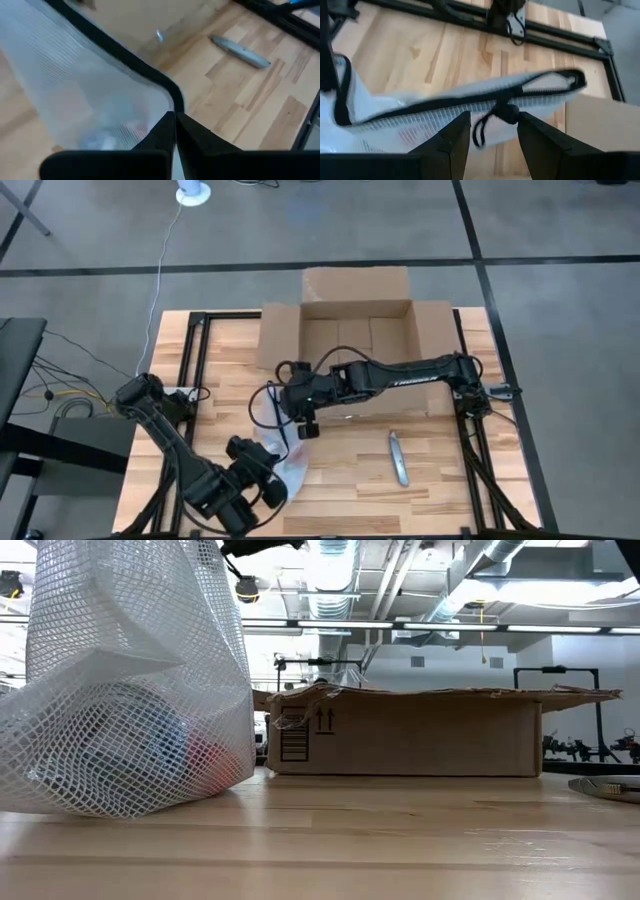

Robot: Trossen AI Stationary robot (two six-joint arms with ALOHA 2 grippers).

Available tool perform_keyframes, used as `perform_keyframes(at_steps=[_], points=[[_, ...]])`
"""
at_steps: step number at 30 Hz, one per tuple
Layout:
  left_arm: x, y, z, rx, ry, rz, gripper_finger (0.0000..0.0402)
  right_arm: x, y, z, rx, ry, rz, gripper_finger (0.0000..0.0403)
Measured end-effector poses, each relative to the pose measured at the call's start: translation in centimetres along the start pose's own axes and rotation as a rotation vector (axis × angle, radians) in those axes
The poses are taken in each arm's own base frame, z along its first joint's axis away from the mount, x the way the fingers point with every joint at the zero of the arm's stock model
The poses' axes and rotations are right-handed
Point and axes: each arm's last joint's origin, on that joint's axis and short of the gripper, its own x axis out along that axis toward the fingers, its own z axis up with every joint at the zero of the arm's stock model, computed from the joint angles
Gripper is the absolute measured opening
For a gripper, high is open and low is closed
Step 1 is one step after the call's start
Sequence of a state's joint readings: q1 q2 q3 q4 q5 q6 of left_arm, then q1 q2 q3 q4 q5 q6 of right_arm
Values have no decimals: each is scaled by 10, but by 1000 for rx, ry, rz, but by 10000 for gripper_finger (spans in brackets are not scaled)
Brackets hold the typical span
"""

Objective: Unpack boxes
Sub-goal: Close the transparent zip bag

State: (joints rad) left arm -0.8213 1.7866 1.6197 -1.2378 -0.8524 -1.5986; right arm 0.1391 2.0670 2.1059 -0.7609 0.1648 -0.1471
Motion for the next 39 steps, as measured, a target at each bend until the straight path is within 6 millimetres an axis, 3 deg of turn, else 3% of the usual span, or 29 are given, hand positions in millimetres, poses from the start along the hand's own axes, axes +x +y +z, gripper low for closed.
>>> perform_keyframes(at_steps=[7, 18, 24, 33, 36, 39], points=[[11, -2, 5, 21, 82, 1, 11, 4, -6, -4, -20, 23, -7, 148], [15, -9, 16, 33, 139, -79, 156, 9, -5, -8, -49, 65, 2, 148], [13, -4, 15, 97, 184, -52, 188, 9, -5, -9, -63, 66, 3, 148], [44, -8, 8, 207, 257, 33, 175, 9, -4, -8, -64, 65, 5, 148], [47, -6, 7, 209, 263, 60, 122, 9, -4, -9, -64, 66, 6, 148], [48, -6, 6, 207, 239, 73, 29, 9, -4, -8, -60, 63, 6, 148]])
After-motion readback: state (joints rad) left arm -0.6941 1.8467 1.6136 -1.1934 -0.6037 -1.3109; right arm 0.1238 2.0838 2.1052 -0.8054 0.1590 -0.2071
